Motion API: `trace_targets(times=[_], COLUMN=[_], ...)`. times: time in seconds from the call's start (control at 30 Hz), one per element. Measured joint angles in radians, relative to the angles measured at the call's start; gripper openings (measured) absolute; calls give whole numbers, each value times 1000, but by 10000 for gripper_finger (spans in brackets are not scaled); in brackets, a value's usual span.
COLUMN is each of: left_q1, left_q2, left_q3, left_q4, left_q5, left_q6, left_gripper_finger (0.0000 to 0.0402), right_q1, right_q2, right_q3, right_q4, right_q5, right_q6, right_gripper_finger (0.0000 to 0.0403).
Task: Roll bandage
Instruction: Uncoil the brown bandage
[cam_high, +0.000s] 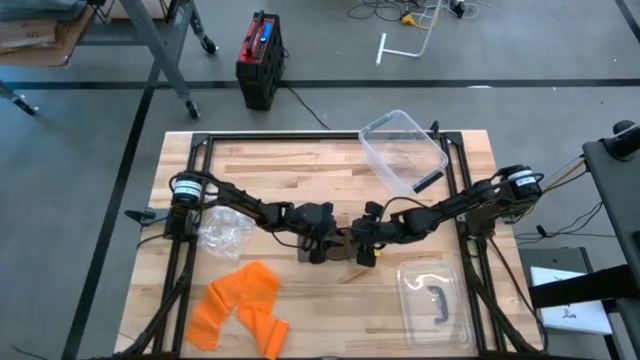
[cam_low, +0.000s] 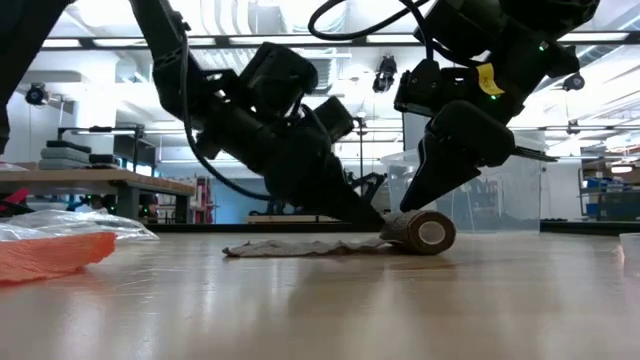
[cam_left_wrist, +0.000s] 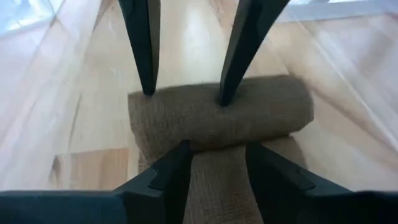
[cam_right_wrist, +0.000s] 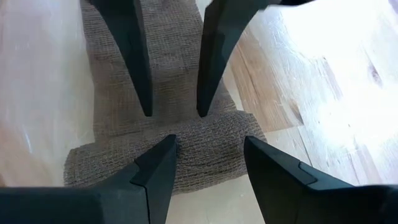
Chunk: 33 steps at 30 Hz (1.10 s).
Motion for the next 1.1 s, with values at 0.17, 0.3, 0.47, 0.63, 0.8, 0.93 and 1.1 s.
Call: trace_targets(times=[0.17, 0.3, 0.47, 0.63, 0.8, 0.93, 1.1], left_q1=[0, 0, -1, 0, 0, 0, 0], left_q2=[42, 53, 53, 53, 53, 52, 50], left_q3=[3, 4, 2, 2, 2, -3, -18], left_q4=[19, 26, 25, 20, 12, 5, 3], left_q5=[-2, -17, -20, -21, -21, -21, -21], left_q6=[-4, -2, 0, 3, 4, 5, 9], left_gripper_finger=[141, 142, 144, 139, 143, 147, 146], right_q1=[0, 0, -3, -7, -19, -19, -13], right_q2=[0, -3, -13, 19, 110, 135, 93], right_q3=[0, 0, 35, 65, 65, 68, 70], right_q4=[0, 1, 3, 83, 109, 78, -67], right_q5=[0, -11, -63, -87, -135, -136, -137], right_q6=[-1, -27, -73, -136, -117, -86, -61], right_gripper_finger=[183, 183, 183, 183, 183, 183, 183])
